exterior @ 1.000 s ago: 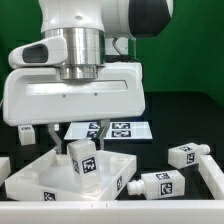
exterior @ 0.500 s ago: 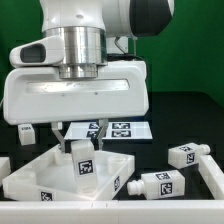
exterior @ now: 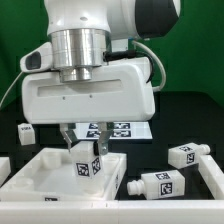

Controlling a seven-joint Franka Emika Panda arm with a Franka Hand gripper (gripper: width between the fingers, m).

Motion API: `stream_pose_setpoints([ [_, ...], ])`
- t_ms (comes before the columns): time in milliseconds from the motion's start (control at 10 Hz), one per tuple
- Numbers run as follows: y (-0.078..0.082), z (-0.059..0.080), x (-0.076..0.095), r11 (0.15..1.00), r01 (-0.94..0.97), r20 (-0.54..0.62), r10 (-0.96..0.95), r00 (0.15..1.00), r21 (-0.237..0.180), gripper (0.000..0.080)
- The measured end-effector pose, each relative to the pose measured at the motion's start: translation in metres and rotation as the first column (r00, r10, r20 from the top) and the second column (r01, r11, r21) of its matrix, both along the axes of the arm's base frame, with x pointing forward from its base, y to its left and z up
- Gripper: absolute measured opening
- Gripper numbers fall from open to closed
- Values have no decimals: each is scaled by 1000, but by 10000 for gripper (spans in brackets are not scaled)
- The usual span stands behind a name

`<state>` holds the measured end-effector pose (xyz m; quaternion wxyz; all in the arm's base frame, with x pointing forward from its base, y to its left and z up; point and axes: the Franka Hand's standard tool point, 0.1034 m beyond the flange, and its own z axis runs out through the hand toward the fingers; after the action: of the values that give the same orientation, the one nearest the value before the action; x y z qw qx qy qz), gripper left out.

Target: Assemble one leg

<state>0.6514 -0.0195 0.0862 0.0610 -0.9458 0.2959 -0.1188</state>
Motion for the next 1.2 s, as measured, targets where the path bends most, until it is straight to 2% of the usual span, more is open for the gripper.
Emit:
stream_pose_setpoints([
  [300, 5, 0, 1, 990, 139, 0, -139, 990, 30, 288],
  [400, 5, 0, 1, 991, 128, 1, -128, 992, 27, 383],
  [500, 5, 0, 1, 996, 91, 3, -91, 996, 16, 383],
  [600, 5, 1, 1, 999, 44, 7, -44, 999, 4, 563],
  [700, 5, 2, 1, 998, -59, 12, 60, 998, -27, 563],
  [800, 6, 2, 2, 984, -166, 13, 167, 986, -58, 631],
  [1000, 2, 1, 1, 895, -424, -5, 427, 904, -139, 647],
  [1200, 3, 2, 4, 798, -571, -32, 577, 816, -191, 649],
])
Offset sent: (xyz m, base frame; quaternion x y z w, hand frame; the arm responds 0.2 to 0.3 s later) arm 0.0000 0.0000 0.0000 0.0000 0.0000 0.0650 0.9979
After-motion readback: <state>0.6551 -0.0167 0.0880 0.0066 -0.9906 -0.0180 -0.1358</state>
